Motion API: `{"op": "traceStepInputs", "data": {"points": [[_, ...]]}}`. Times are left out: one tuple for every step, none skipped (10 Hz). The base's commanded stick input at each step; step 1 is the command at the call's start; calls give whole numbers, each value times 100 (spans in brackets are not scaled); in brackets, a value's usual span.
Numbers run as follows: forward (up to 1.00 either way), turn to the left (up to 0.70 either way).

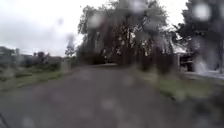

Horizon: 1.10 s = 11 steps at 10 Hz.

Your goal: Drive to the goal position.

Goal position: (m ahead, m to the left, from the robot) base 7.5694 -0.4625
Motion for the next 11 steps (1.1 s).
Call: {"op": "traceStepInputs", "data": {"points": [[100, 0], [100, 0], [100, 0], [100, 0], [100, 0], [100, 0], [100, 0], [100, 0], [100, 0], [100, 0], [100, 0]]}}
